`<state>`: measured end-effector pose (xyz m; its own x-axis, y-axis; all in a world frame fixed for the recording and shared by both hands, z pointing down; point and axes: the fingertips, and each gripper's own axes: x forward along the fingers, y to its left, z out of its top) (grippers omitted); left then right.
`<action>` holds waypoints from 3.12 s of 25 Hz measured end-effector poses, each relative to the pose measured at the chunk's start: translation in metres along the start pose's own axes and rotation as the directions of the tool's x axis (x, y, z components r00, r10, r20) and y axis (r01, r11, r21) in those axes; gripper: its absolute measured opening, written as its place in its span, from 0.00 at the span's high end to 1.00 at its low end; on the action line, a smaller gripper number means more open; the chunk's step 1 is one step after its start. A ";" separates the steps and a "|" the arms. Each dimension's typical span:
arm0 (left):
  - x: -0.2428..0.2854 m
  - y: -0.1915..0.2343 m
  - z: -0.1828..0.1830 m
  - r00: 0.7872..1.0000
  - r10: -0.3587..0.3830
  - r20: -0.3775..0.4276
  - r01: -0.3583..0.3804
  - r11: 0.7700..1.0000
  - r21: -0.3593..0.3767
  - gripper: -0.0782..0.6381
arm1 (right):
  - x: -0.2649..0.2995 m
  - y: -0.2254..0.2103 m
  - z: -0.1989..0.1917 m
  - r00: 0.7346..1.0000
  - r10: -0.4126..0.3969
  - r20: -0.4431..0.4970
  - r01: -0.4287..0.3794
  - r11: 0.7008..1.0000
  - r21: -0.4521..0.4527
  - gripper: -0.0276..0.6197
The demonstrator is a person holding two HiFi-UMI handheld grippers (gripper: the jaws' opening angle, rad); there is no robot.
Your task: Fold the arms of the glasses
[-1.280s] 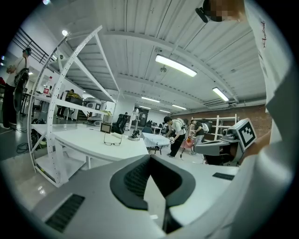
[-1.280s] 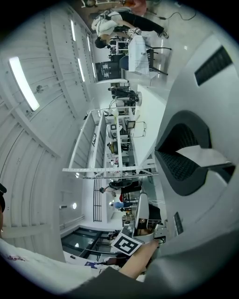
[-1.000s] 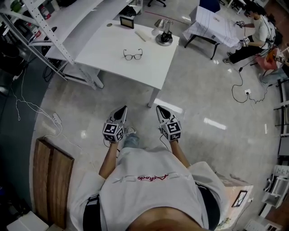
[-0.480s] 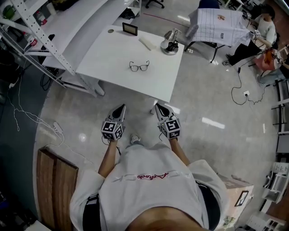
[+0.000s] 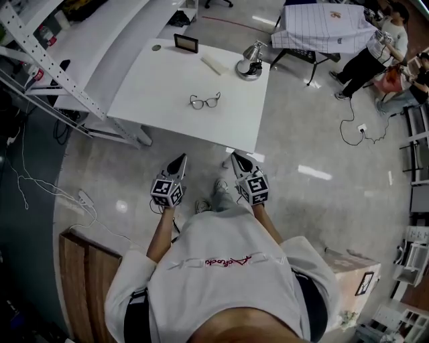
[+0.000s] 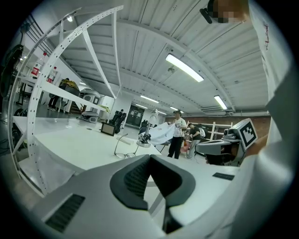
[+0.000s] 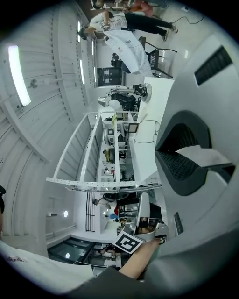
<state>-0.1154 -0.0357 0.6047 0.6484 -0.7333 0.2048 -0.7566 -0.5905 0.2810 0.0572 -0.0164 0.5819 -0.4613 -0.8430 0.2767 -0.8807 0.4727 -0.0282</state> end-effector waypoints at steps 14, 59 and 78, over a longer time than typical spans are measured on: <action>0.042 0.046 0.016 0.999 0.046 -0.027 -0.045 0.998 0.035 0.86 | 0.062 -0.033 0.006 0.999 0.025 0.024 -0.025 0.999 0.036 0.96; 0.194 0.147 0.010 0.961 0.103 -0.256 -0.088 0.994 0.069 0.86 | 0.220 -0.146 -0.007 0.974 0.205 -0.092 -0.189 0.970 0.153 0.96; 0.231 0.169 -0.037 0.810 0.039 -0.585 0.344 0.777 0.527 0.86 | 0.264 -0.146 -0.080 0.824 0.182 -0.537 -0.480 0.727 -0.491 0.96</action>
<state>-0.0902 -0.2928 0.7343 0.5459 -0.4196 0.7252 -0.4100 -0.8886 -0.2055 0.0721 -0.2878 0.7356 -0.4833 -0.4706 0.7382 -0.3660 0.8746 0.3179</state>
